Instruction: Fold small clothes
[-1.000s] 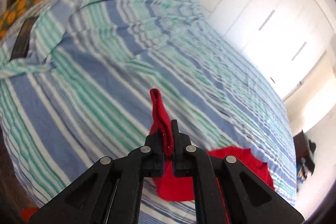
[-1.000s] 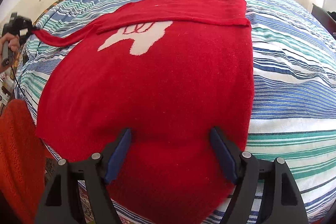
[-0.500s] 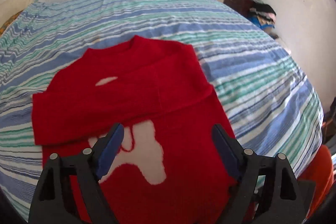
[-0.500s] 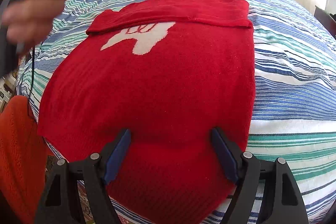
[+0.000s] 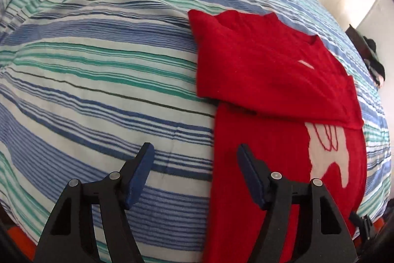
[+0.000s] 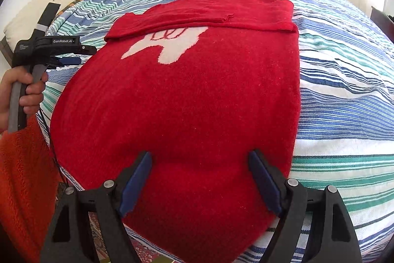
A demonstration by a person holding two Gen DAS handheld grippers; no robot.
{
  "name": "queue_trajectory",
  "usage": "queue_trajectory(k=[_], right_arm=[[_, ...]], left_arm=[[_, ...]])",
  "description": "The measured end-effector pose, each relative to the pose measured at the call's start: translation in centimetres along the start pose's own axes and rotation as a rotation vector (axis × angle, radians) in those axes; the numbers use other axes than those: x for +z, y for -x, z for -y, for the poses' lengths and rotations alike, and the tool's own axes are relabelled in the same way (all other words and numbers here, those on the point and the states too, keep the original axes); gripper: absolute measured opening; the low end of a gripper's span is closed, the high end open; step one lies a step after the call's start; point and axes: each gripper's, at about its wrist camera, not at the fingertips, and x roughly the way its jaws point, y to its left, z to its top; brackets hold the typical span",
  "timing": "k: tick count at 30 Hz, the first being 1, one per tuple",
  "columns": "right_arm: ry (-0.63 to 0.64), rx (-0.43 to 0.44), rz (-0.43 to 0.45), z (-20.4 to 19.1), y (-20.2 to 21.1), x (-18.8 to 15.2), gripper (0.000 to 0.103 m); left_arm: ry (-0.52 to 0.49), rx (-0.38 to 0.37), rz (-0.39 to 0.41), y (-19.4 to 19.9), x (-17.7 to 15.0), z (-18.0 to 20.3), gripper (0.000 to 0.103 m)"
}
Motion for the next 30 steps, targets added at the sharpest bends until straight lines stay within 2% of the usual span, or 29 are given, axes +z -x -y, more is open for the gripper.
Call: queue_trajectory(k=[3,5,6,7,8,9,11,12,14,16,17,18,22,27,29,30], right_arm=[[0.008,-0.012,-0.002,-0.1,-0.1,0.0,0.082],[0.010,-0.014,-0.004,-0.1,0.0,-0.1,0.082],[0.011,-0.014,-0.003,-0.1,0.0,-0.1,0.082],[0.012,-0.015,-0.003,-0.1,0.0,-0.2,0.082],[0.013,-0.015,-0.003,-0.1,0.0,-0.2,0.082],[0.014,-0.015,-0.003,-0.1,0.0,-0.2,0.082],[0.016,-0.013,-0.004,0.0,-0.1,-0.1,0.082],[0.016,-0.011,-0.003,0.1,0.0,-0.2,0.082],[0.019,-0.006,-0.002,0.1,0.0,-0.2,0.083],[0.021,-0.001,-0.003,0.2,0.0,-0.2,0.083],[0.021,0.002,-0.004,0.3,0.2,-0.3,0.083],[0.019,0.007,-0.006,0.3,0.3,-0.2,0.083],[-0.014,0.031,0.021,0.8,2.2,0.5,0.077],[0.003,0.053,0.104,0.4,5.4,1.7,0.068],[0.050,0.053,0.098,-0.4,5.3,2.0,0.066],[0.069,0.042,0.085,-0.6,4.9,1.9,0.066]], left_arm=[[-0.058,0.094,0.032,-2.1,1.7,1.7,0.069],[0.015,0.146,0.072,-2.8,2.8,1.1,0.038],[0.093,0.196,0.053,-3.4,3.1,-0.1,0.000],[0.182,0.205,0.037,-3.9,3.0,-1.6,0.001],[0.255,0.174,0.037,-4.1,2.7,-2.9,0.001],[0.278,0.153,0.041,-3.8,2.3,-3.5,0.001],[0.207,0.151,0.038,-3.5,2.1,-2.8,0.001],[0.170,0.141,0.033,-3.1,1.9,-2.5,0.002],[0.151,0.095,0.025,-1.8,1.4,-2.7,0.019],[0.175,0.076,0.048,0.2,0.2,-3.5,0.065],[0.193,0.094,0.074,1.4,-0.7,-3.8,0.071],[0.205,0.100,0.094,2.5,-1.5,-4.1,0.075],[0.201,0.035,0.109,6.1,-4.9,-2.9,0.075],[-0.036,-0.032,0.122,7.9,-9.6,4.5,0.079],[-0.140,-0.035,0.096,7.2,-11.5,7.4,0.082],[-0.181,-0.017,0.057,6.1,-12.4,8.5,0.083]])
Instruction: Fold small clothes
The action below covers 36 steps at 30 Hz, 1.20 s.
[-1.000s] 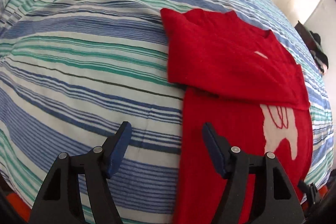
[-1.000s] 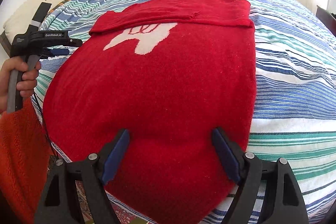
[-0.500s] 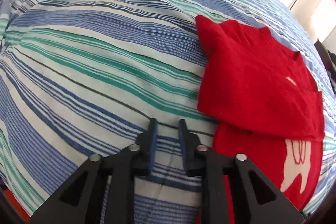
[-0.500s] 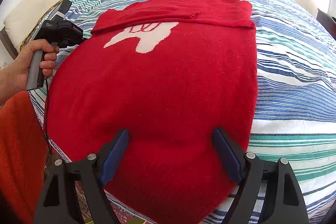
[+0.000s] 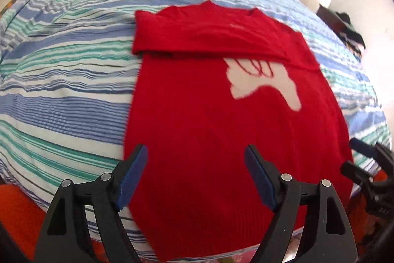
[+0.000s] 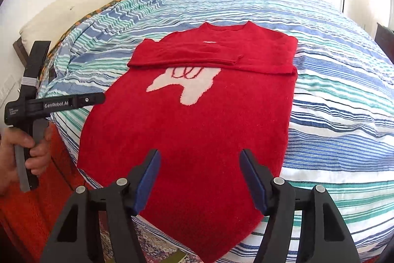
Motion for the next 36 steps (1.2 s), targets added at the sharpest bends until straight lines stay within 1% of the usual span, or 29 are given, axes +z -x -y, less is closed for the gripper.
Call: queue_trajectory(k=[1,2,3,4,5,6,10,16,22,24,36], right_arm=[[0.006,-0.007,-0.034,-0.1,-0.8,-0.3,0.066],[-0.003,-0.011,-0.098,0.1,-2.0,-0.9,0.066],[-0.024,-0.012,-0.188,0.6,-3.6,-1.9,0.066],[-0.038,-0.013,-0.212,1.0,-4.4,-2.7,0.066],[-0.037,-0.007,-0.171,1.0,-4.0,-3.0,0.066],[-0.037,-0.008,-0.168,1.0,-3.8,-3.1,0.066],[-0.040,-0.025,-0.175,0.8,-3.7,-2.9,0.067],[-0.039,-0.050,-0.169,0.5,-3.9,-3.2,0.068],[-0.024,-0.065,-0.172,0.2,-4.2,-3.3,0.071],[-0.018,-0.070,-0.172,0.1,-4.3,-3.4,0.072],[-0.005,-0.068,-0.166,-0.1,-4.6,-3.4,0.074]], left_arm=[[-0.028,0.017,-0.068,-1.5,-0.9,0.8,0.083],[-0.051,0.038,-0.117,-2.6,-1.9,1.4,0.085],[-0.079,0.061,-0.109,-2.9,-2.6,1.8,0.091],[-0.108,0.078,-0.090,-2.6,-3.0,2.2,0.093],[-0.123,0.084,-0.098,-2.5,-3.1,2.4,0.094],[-0.119,0.081,-0.108,-2.5,-3.0,2.4,0.094],[-0.082,0.060,-0.129,-2.7,-2.9,1.8,0.098],[-0.109,0.074,-0.118,-2.7,-3.2,2.4,0.099],[-0.109,0.069,-0.120,-3.0,-3.2,2.6,0.100],[-0.110,0.070,-0.121,-3.0,-3.4,2.1,0.100],[-0.118,0.080,-0.124,-3.7,-3.2,2.3,0.102]])
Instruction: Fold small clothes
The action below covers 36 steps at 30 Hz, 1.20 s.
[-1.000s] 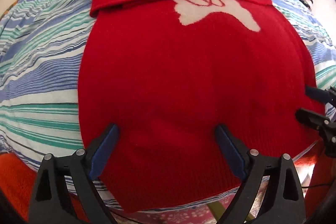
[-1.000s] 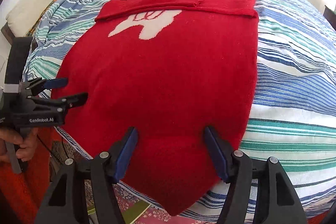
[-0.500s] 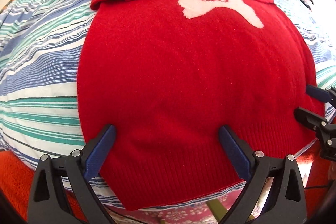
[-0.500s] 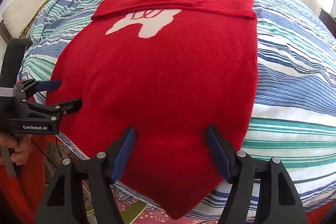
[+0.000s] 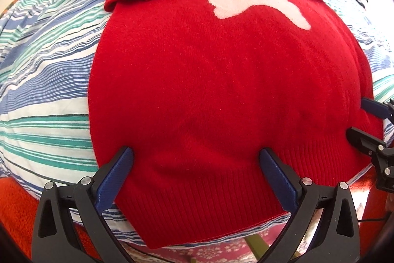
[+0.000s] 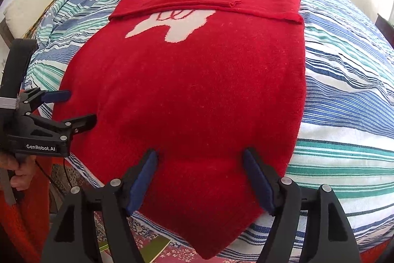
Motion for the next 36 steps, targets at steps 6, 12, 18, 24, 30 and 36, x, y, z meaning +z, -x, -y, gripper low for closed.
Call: queue_trajectory(k=[6,12,18,24,30,36], right_arm=[[0.004,-0.001,0.000,-0.1,-0.1,0.0,0.075],[0.006,-0.003,0.002,-0.2,-0.1,0.0,0.076],[0.016,-0.010,-0.004,-0.4,-0.3,0.1,0.078],[0.028,-0.020,-0.010,-0.5,-0.4,0.2,0.079],[0.042,-0.033,-0.015,-0.7,-0.6,0.2,0.080],[0.062,-0.057,-0.022,-1.1,-0.8,0.3,0.081]], left_arm=[[-0.003,0.001,-0.005,0.0,-0.1,0.1,0.102],[-0.009,0.002,-0.007,-0.1,-0.2,0.2,0.102],[-0.012,0.003,-0.006,-0.2,-0.3,0.5,0.102],[-0.015,0.007,-0.005,-0.3,-0.5,0.7,0.102],[-0.016,0.007,-0.005,-0.3,-0.4,0.8,0.102],[-0.015,0.008,-0.005,-0.3,-0.4,0.8,0.102]])
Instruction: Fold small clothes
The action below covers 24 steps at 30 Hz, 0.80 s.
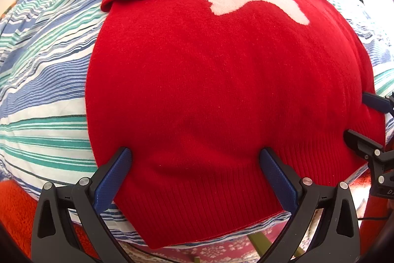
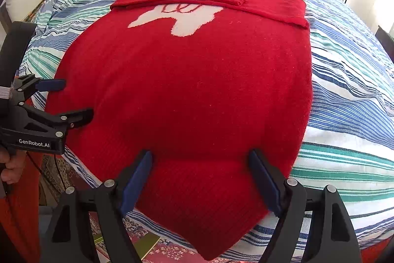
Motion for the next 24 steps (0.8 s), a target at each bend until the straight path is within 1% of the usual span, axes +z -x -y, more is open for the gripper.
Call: queue_trajectory(k=[11,19,22,24], right_arm=[[0.007,-0.014,-0.015,-0.2,-0.1,0.1,0.082],[0.014,-0.043,-0.022,-0.9,-0.5,0.3,0.085],[0.015,-0.029,-0.025,-0.8,-0.5,0.3,0.087],[0.015,-0.018,-0.024,-0.7,-0.5,0.3,0.089]], left_arm=[[-0.011,0.000,-0.001,-0.1,0.1,0.5,0.102],[-0.018,0.032,-0.017,-0.5,0.6,1.5,0.102],[-0.016,0.034,-0.020,-0.6,0.8,1.5,0.102],[-0.015,0.036,-0.022,-0.7,0.9,1.6,0.102]])
